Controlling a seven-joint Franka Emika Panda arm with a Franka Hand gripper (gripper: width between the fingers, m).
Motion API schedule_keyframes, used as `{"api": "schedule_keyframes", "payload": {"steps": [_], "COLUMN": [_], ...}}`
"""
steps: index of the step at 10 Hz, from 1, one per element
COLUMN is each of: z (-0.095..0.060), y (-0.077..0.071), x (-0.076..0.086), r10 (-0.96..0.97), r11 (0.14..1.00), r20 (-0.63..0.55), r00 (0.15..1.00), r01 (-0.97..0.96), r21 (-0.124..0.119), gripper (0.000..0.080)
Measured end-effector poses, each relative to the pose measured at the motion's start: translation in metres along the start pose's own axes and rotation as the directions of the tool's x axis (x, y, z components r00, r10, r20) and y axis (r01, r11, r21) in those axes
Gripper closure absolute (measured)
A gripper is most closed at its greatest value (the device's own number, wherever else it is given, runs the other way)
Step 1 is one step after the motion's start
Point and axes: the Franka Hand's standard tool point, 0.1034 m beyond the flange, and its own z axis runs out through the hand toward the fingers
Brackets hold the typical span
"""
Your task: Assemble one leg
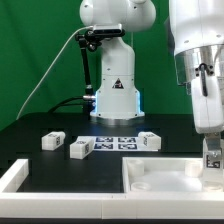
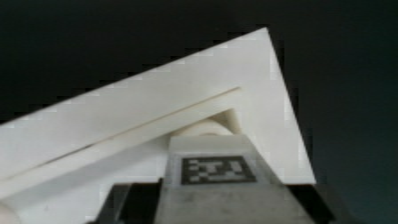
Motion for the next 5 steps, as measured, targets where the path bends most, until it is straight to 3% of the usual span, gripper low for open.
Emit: {"api": "schedule_keyframes", "payload": {"steps": [2, 3, 4, 5], "z": [-0.001, -0.002, -0.003, -0.004], "y": [-0.002, -0.006, -0.010, -0.012], "x": [0.002, 0.008, 0.013, 0.017], "r10": [-0.051, -0.152, -0.236, -0.278], "r11": [0.999, 0.988, 0.972, 0.960], "r20": [0.000, -0.001, -0.003, -0.005], "r00": [0.999, 0.988, 0.972, 0.960], "r01": [0.051, 0.152, 0.236, 0.278], "r21": [0.004, 0.009, 0.011, 0.012], "gripper": [0.0467, 0.0269, 0.0175, 0.0157]}}
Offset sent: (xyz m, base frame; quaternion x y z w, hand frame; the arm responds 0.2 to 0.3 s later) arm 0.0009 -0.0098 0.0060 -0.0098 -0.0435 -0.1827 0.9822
